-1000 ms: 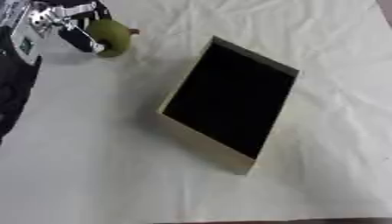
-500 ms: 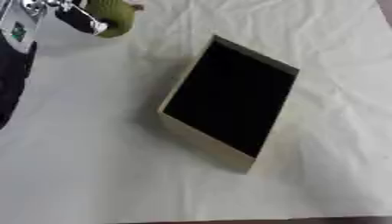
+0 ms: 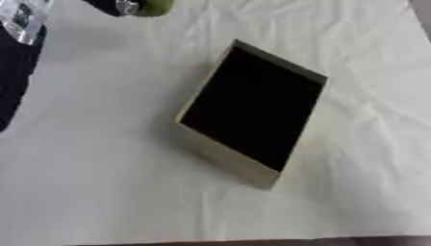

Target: Pick up objects on the table and place them in the box.

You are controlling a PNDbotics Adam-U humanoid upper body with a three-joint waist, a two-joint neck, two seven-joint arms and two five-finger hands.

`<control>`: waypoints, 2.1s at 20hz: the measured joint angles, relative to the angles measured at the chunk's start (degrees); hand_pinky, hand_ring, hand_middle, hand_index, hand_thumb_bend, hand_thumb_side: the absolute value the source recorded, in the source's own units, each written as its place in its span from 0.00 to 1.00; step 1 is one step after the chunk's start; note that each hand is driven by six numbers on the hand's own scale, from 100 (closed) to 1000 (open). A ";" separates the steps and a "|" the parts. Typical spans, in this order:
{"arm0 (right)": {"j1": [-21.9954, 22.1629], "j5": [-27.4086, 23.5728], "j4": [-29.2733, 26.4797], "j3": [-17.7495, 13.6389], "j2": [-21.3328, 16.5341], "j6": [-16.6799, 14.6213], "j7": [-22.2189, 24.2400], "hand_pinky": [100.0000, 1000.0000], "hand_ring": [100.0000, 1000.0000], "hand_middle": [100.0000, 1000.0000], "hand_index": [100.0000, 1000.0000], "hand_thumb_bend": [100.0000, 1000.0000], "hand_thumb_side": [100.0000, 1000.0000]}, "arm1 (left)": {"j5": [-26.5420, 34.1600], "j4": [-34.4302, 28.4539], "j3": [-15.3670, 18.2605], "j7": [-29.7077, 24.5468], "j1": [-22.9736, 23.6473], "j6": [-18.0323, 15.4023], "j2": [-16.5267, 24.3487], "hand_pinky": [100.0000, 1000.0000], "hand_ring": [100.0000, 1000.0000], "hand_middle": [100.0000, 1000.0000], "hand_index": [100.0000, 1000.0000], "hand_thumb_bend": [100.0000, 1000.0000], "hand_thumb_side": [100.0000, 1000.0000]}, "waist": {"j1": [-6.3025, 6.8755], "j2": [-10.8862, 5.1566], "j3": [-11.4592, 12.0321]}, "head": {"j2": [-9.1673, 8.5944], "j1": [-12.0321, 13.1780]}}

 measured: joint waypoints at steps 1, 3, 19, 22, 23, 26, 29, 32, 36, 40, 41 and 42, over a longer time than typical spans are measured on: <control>0.00 0.18 0.00 -0.26 -0.26 0.00 -0.17 0.77 0.65 0.67 0.82 0.33 0.60 | 0.43 -1.35 -1.08 0.50 0.36 -0.67 -0.49 0.18 0.38 0.36 0.54 0.13 0.00 | -0.02 -0.01 -0.03 | -0.01 0.00; 0.00 0.44 0.00 -0.79 -0.57 0.06 -0.55 0.77 0.65 0.67 0.82 0.33 0.59 | 1.22 -4.13 -3.29 1.21 1.27 -1.72 -1.19 0.20 0.40 0.37 0.54 0.14 0.00 | -0.02 -0.02 -0.04 | -0.02 0.02; 0.08 0.81 0.00 -1.75 -0.72 1.06 -1.95 0.77 0.64 0.66 0.82 0.33 0.59 | 3.98 -19.14 -9.89 -4.96 6.70 4.91 -5.31 0.16 0.39 0.35 0.52 0.13 0.00 | -0.07 -0.01 0.01 | -0.04 -0.02; 0.11 0.91 0.00 -1.78 -0.72 1.16 -2.05 0.77 0.64 0.66 0.82 0.33 0.59 | 2.04 -19.14 -9.86 -4.10 7.52 5.58 -7.12 0.17 0.40 0.36 0.52 0.14 0.00 | -0.19 0.03 -0.01 | -0.04 -0.12; 0.15 0.93 0.00 -1.79 -0.72 1.20 -2.10 0.77 0.64 0.66 0.82 0.33 0.60 | 1.33 -19.08 -9.86 -3.65 7.78 5.77 -7.65 0.18 0.40 0.36 0.52 0.14 0.00 | -0.19 0.05 -0.03 | -0.04 -0.15; 0.50 1.04 0.00 -2.11 -0.73 1.33 -2.21 0.77 0.64 0.66 0.82 0.33 0.60 | -1.29 -17.92 -9.90 -2.39 9.06 6.10 -8.97 0.18 0.39 0.36 0.51 0.14 0.00 | -0.19 0.07 -0.06 | -0.04 -0.34; 0.54 1.15 0.00 -2.14 -0.75 1.44 -2.30 0.77 0.64 0.66 0.82 0.33 0.60 | -3.84 -15.41 -9.96 -1.40 10.22 6.14 -10.28 0.20 0.40 0.37 0.52 0.15 0.00 | -0.19 0.10 -0.20 | -0.04 -0.48; 0.54 1.16 0.00 -2.15 -0.76 1.46 -2.30 0.77 0.64 0.66 0.82 0.33 0.60 | -6.51 -12.22 -9.98 -0.11 10.91 6.10 -11.59 0.23 0.41 0.39 0.54 0.14 0.00 | -0.19 0.17 -0.32 | -0.05 -0.60; 0.54 1.16 0.00 -2.16 -0.76 1.47 -2.30 0.77 0.64 0.66 0.82 0.33 0.60 | -10.82 -7.68 -10.06 1.63 11.70 5.36 -13.18 0.27 0.43 0.41 0.56 0.15 0.00 | -0.22 0.35 -0.41 | -0.06 -0.67; 0.54 1.16 0.00 -2.17 -0.76 1.47 -2.30 0.77 0.64 0.66 0.82 0.33 0.60 | -13.40 -4.75 -9.64 2.87 11.63 4.18 -14.14 0.34 0.46 0.44 0.60 0.18 0.00 | -0.23 0.34 -0.43 | -0.06 -0.84; 0.54 1.16 0.00 -2.16 -0.76 1.48 -2.29 0.77 0.64 0.66 0.82 0.33 0.60 | -13.80 -4.33 -9.52 3.12 11.51 3.93 -14.30 0.35 0.47 0.44 0.61 0.19 0.00 | -0.23 0.31 -0.43 | -0.06 -0.86; 0.54 1.16 0.00 -2.15 -0.76 1.49 -2.28 0.77 0.64 0.66 0.82 0.33 0.60 | -14.15 -4.06 -9.43 3.35 11.44 3.70 -14.50 0.42 0.51 0.48 0.65 0.23 0.00 | -0.23 0.29 -0.44 | -0.06 -0.87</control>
